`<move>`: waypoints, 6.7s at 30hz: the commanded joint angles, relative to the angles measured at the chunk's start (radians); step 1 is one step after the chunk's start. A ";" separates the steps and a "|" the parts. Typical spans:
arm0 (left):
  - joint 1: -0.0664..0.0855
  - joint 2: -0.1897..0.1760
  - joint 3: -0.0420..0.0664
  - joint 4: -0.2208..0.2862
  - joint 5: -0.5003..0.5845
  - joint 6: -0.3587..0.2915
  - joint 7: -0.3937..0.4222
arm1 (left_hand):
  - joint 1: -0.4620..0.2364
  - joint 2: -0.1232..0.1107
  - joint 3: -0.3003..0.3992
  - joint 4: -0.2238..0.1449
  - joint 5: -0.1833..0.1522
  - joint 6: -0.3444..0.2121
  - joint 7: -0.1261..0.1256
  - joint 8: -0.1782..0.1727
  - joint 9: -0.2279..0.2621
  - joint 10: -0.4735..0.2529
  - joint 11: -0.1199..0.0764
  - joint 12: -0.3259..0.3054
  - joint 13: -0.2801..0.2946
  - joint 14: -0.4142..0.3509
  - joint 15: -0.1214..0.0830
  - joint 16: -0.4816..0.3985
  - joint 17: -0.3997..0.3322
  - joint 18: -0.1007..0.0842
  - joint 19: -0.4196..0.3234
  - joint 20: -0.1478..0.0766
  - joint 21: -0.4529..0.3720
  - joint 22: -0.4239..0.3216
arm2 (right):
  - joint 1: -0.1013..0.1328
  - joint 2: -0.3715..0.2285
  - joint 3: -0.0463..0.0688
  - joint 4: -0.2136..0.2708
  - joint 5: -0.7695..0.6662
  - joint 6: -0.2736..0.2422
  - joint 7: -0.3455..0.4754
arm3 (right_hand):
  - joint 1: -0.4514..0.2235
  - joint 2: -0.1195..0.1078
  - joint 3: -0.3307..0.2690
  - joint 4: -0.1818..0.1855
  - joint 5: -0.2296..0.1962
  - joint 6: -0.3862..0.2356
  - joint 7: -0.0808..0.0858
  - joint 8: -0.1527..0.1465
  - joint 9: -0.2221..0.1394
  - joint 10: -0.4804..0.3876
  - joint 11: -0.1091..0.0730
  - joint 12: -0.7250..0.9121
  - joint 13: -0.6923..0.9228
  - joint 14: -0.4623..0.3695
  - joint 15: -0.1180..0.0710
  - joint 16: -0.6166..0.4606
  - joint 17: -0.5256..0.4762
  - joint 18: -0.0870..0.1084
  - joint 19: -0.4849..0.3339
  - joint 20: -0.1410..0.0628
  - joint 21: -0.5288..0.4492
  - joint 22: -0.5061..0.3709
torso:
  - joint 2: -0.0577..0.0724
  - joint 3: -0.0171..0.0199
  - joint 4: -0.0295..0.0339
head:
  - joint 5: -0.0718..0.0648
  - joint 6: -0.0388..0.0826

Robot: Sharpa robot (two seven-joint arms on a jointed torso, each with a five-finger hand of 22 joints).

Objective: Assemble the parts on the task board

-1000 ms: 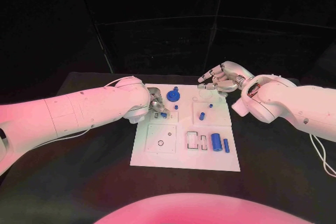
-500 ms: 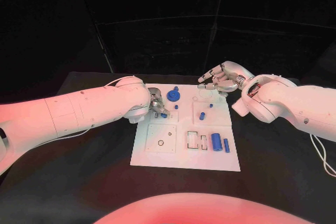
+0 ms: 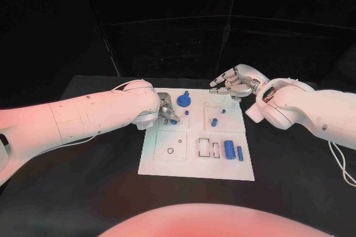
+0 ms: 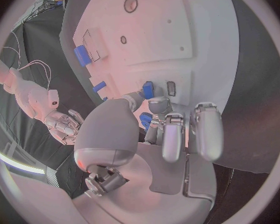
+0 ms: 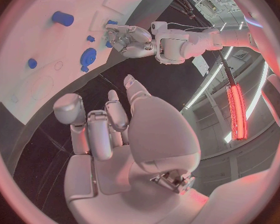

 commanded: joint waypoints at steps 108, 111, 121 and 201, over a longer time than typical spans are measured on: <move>0.120 0.068 0.099 -0.251 -0.009 0.213 -0.060 | -0.109 0.053 -0.518 0.138 0.004 -0.058 0.041 -0.129 -0.060 -0.062 0.034 -0.029 -0.077 0.107 0.020 0.003 0.263 -0.002 0.003 0.013 -0.069 -0.055 | 0.002 0.010 0.001 -0.019 0.006 0.004 0.009 | -0.015 0.007 -0.014 0.017 0.002 0.002 -0.002 0.008 0.000 -0.006 -0.004 -0.007 -0.007 0.061 -0.006 -0.009 0.090 0.014 -0.011 -0.002 -0.013 -0.013 | 0.007 -0.0043 -0.0038 | -0.001 0.015; 0.114 0.083 0.093 -0.282 -0.016 0.225 -0.057 | -0.102 0.061 -0.533 0.138 0.004 -0.050 0.043 -0.142 -0.070 -0.063 0.036 -0.029 -0.078 0.107 0.021 0.003 0.263 -0.001 0.003 0.016 -0.071 -0.056 | 0.002 0.010 0.001 -0.019 0.006 0.004 0.010 | -0.015 0.007 -0.014 0.017 0.002 0.002 -0.002 0.008 0.000 -0.006 -0.004 -0.007 -0.007 0.061 -0.006 -0.009 0.090 0.014 -0.011 -0.002 -0.013 -0.013 | 0.008 -0.0053 -0.0037 | 0.000 0.016; 0.091 0.133 0.080 -0.370 -0.023 0.251 -0.046 | -0.094 0.071 -0.544 0.138 0.004 -0.037 0.042 -0.148 -0.077 -0.062 0.036 -0.025 -0.076 0.107 0.022 0.003 0.263 -0.002 0.006 0.017 -0.067 -0.050 | 0.001 0.015 0.001 -0.020 0.006 0.005 0.013 | -0.014 0.008 -0.014 0.017 0.003 0.001 -0.002 0.008 0.000 -0.006 -0.004 -0.007 -0.007 0.062 -0.006 -0.009 0.090 0.014 -0.012 -0.002 -0.013 -0.014 | 0.006 -0.0032 -0.0042 | 0.004 0.011; 0.057 0.178 0.072 -0.412 -0.028 0.281 0.002 | 0.110 0.191 -0.523 0.046 0.005 0.030 0.028 -0.162 -0.098 -0.049 0.023 -0.009 -0.067 0.107 0.012 0.003 0.263 -0.007 0.015 0.011 -0.050 -0.021 | 0.001 0.027 0.001 -0.025 0.006 0.010 0.010 | -0.012 0.012 -0.014 0.019 0.007 -0.001 -0.002 0.010 -0.001 -0.006 -0.004 -0.007 -0.007 0.061 -0.006 -0.011 0.088 0.015 -0.013 -0.002 -0.016 -0.018 | 0.005 -0.0017 -0.0030 | 0.002 -0.006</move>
